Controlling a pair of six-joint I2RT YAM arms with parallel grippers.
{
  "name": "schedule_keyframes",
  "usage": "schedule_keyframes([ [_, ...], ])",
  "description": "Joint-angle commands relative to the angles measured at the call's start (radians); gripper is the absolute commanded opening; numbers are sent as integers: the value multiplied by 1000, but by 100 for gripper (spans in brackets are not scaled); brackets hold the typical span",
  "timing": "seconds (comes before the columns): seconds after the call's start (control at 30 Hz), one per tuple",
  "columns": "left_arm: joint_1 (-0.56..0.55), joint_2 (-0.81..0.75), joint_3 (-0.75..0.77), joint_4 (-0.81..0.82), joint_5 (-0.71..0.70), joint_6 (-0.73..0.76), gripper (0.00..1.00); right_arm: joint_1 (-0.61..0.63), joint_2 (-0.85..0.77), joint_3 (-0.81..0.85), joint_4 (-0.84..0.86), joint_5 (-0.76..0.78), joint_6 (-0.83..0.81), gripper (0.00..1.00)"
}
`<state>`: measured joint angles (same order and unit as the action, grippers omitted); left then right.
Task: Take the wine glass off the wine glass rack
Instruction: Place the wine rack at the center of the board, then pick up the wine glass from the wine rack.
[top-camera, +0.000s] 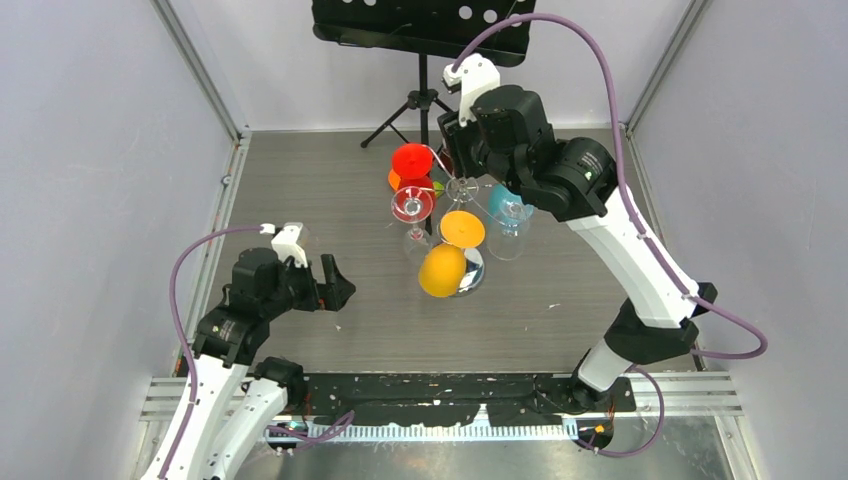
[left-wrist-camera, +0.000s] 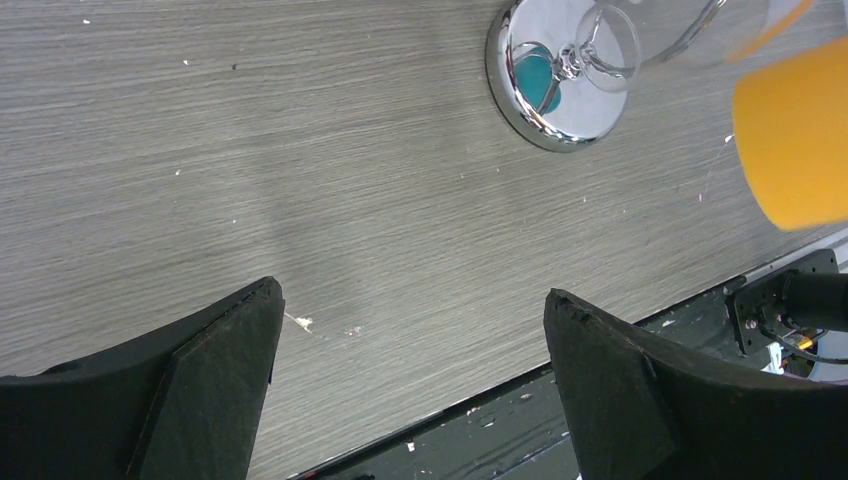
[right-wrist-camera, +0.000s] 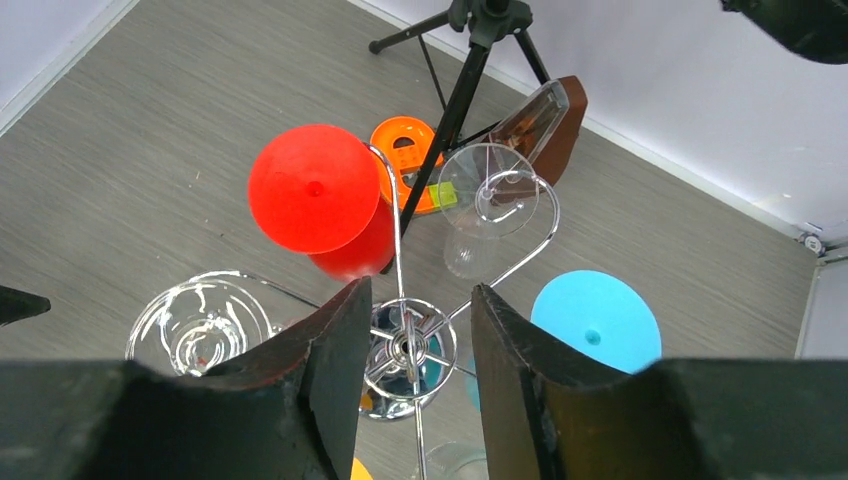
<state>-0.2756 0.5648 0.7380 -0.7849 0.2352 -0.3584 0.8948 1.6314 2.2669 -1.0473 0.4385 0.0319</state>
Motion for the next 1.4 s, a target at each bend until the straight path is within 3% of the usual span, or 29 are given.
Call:
schedule_keyframes([
  [0.0,-5,6,12,3,-5,15,99,3,-76,26,51,55,-24,51],
  [0.27,-5,10,13,0,-8,14,99,-39,-229,-157,96,82,-22,62],
  [0.57,-5,5,14,-5,-24,11,99,-299,-388,-347,149,-145,104,64],
  [1.37,-5,-29,12,-3,-13,12,99,-492,-676,-776,245,-524,482,66],
])
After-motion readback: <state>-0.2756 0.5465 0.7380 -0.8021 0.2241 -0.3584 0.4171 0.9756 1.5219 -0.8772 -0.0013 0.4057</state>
